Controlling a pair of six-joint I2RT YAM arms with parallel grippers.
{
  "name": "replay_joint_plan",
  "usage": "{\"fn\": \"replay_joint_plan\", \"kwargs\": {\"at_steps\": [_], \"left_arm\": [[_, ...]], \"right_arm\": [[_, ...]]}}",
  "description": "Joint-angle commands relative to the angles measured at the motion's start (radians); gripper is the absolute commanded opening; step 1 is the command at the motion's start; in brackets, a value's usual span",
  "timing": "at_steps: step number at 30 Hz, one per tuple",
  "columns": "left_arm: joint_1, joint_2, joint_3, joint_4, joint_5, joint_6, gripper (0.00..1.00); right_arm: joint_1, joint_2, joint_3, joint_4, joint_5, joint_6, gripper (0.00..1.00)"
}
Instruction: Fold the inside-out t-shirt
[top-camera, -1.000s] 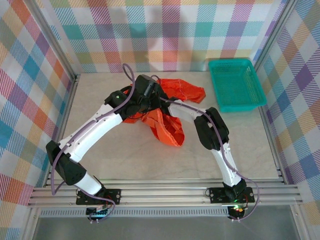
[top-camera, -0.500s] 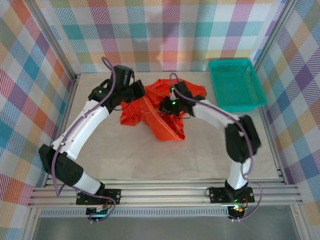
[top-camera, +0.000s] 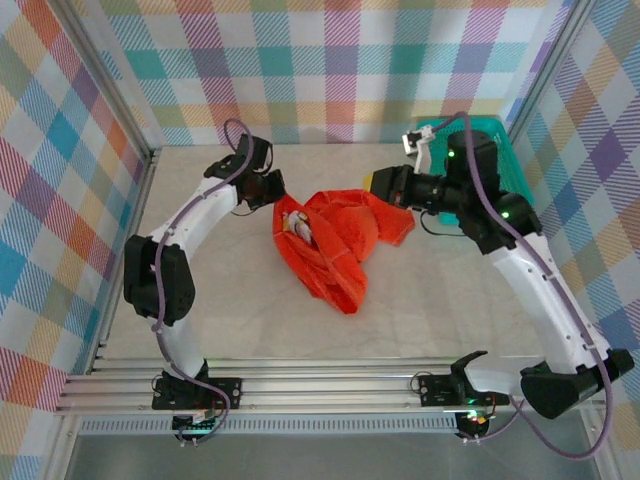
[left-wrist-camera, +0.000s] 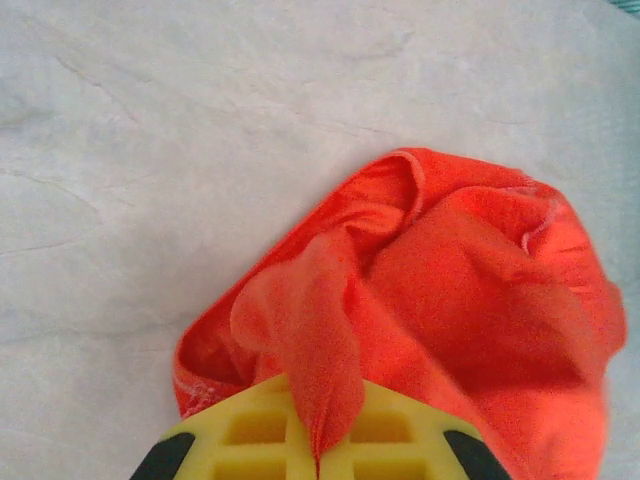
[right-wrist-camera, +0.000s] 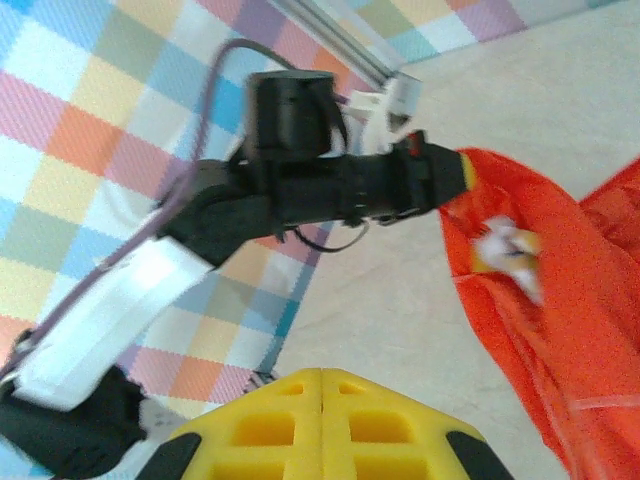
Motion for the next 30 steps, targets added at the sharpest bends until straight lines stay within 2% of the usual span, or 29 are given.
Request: {"fn": "replay_joint_plan", "kwargs": {"at_steps": [1, 6, 9, 12, 14, 17, 22, 30], "left_arm": [[0.014, 0.008, 0.055, -0.011, 0.006, 0.018, 0.0], [0.002, -0.007, 0.013, 0.038, 0.069, -0.022, 0.0], [-0.003, -0.01, -0.004, 0.034, 0.066, -0.017, 0.0], [-0.006, -0.025, -0.032, 0.036, 0.071, -0.018, 0.0], [-0.007, -0.043, -0.056, 0.045, 0.067, -0.021, 0.0], [-0.007, -0.067, -0.089, 0.059, 0.067, -0.03, 0.0], [-0.015, -0.113, -0.121, 0.072, 0.076, -0.043, 0.0], [-0.023, -0.139, -0.115, 0.063, 0.087, -0.04, 0.0]], "right_arm": [[-0.003, 0.003, 0.004, -0.07, -0.062, -0.021, 0.0], [0.003, 0.056, -0.214, 0.061, -0.027, 0.043, 0.03], [0.04, 0.127, -0.303, 0.151, 0.019, 0.066, 0.19], [0.099, 0.236, -0.3, 0.184, 0.084, 0.078, 0.34], [0.144, 0.312, -0.283, 0.229, 0.113, 0.11, 0.38], [0.197, 0.409, -0.266, 0.314, 0.149, 0.205, 0.38], [0.223, 0.594, -0.213, 0.404, 0.226, 0.29, 0.27], [0.239, 0.911, 0.131, 0.137, 0.495, 0.18, 0.34]]}}
